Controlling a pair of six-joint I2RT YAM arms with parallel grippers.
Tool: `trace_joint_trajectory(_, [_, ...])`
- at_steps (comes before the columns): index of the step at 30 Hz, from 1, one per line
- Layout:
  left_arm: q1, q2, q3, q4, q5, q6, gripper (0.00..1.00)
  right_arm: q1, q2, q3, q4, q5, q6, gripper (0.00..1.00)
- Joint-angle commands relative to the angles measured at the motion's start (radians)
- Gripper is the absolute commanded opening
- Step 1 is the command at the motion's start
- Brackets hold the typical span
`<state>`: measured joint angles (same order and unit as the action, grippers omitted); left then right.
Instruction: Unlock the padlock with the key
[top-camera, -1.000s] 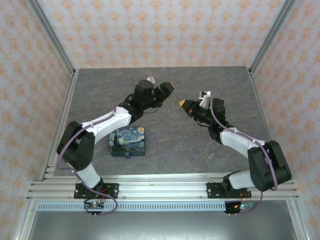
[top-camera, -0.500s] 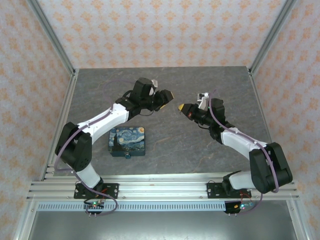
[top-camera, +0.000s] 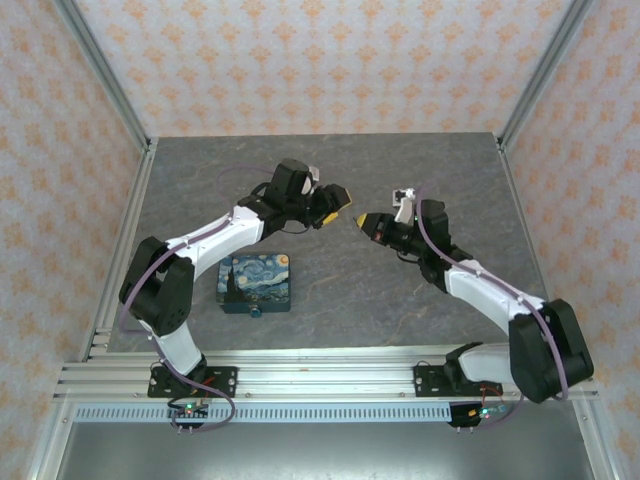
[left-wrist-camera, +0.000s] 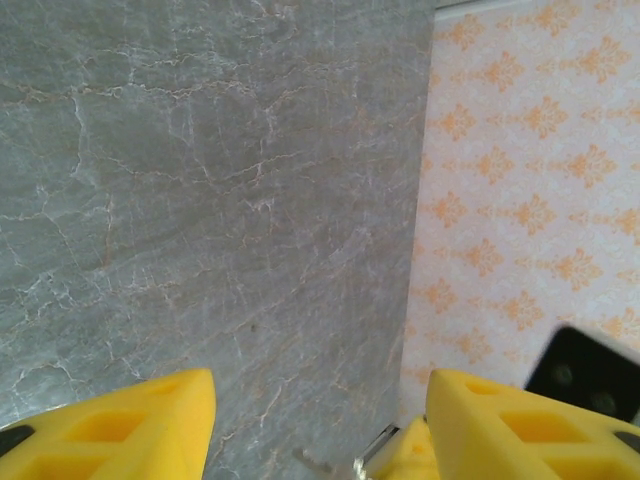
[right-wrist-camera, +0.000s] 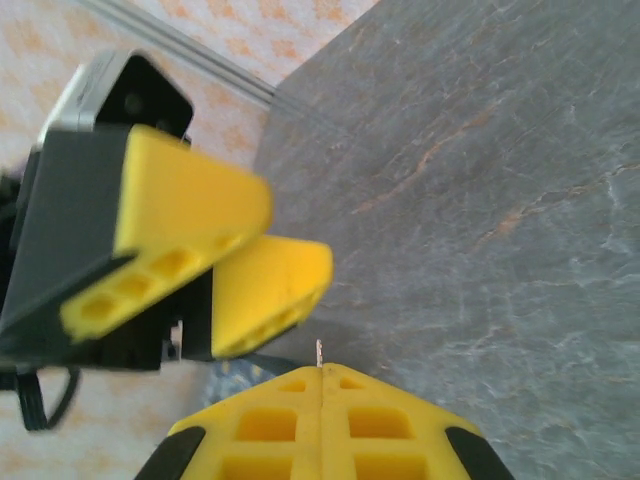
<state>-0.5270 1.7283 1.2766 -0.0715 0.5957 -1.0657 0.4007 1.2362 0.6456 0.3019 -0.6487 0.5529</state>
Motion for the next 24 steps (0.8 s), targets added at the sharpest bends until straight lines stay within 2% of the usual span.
trace_joint_trajectory(1, [0.016,0.01,0.046,-0.078,0.008,-0.084,0.58,0.063,-0.095,0.041,-0.176,0.246,-0.25,0.0])
trace_joint_trajectory(4, [0.016,0.027,0.103,-0.164,0.014,-0.103,0.57,0.11,-0.136,0.023,-0.191,0.389,-0.343,0.0])
trace_joint_trajectory(6, [0.015,0.037,0.127,-0.187,0.02,-0.128,0.55,0.131,-0.148,0.013,-0.183,0.438,-0.383,0.0])
trace_joint_trajectory(14, [-0.011,0.103,0.254,-0.292,0.04,-0.145,0.48,0.149,-0.102,0.041,-0.153,0.399,-0.428,0.0])
trace_joint_trajectory(24, [-0.071,0.17,0.32,-0.337,0.039,-0.151,0.42,0.154,-0.078,0.058,-0.152,0.379,-0.453,0.0])
